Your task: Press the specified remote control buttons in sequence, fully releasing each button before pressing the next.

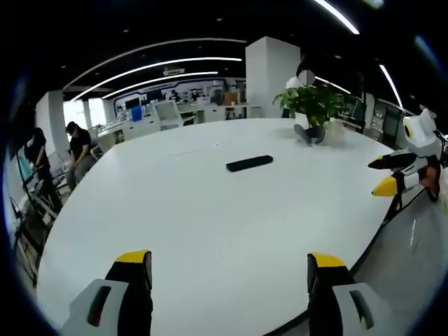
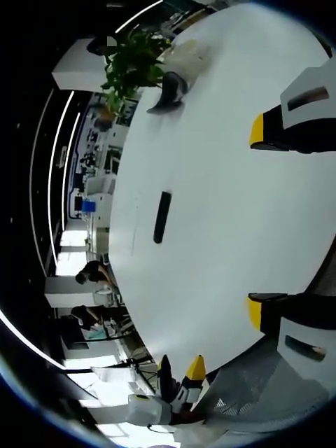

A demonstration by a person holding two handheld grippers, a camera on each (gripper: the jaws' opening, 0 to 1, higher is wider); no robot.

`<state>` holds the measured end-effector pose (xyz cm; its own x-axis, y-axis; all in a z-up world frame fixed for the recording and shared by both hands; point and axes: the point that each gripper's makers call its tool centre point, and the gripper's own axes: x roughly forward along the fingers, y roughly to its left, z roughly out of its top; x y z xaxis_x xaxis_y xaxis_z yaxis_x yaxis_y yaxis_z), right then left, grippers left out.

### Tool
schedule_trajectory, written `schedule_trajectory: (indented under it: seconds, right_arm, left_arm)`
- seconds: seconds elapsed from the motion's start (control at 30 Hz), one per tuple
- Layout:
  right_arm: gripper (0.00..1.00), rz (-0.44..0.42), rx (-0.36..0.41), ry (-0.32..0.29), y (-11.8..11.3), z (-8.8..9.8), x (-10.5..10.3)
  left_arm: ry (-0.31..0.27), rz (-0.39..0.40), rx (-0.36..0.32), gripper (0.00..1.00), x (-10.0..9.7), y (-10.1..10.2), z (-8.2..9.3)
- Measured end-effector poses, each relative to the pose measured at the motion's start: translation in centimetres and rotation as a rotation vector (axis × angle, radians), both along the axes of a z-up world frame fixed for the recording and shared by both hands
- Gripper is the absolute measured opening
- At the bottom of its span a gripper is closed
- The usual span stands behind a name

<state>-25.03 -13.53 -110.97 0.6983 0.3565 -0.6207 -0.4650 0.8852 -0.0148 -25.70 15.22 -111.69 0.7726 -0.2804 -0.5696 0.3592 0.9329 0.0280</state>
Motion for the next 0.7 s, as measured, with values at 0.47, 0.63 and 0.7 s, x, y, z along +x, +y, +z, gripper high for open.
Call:
schedule_trajectory:
  seconds: [0.47, 0.63, 0.7]
  right_arm:
    - [0.81, 0.002, 0.004, -0.003, 0.02, 0.08, 0.00]
    - [0.81, 0.002, 0.006, -0.005, 0.01, 0.12, -0.01]
    - [0.81, 0.003, 0.009, -0.003, 0.03, 0.14, -0.03]
  left_arm:
    - [0.012, -0.001, -0.001, 0.95, -0.12, 0.18, 0.13]
    - [0.012, -0.010, 0.008, 0.95, -0.02, 0.20, 0.58]
    - [0.018, -0.014, 0.009, 0.96, 0.02, 0.17, 0.66]
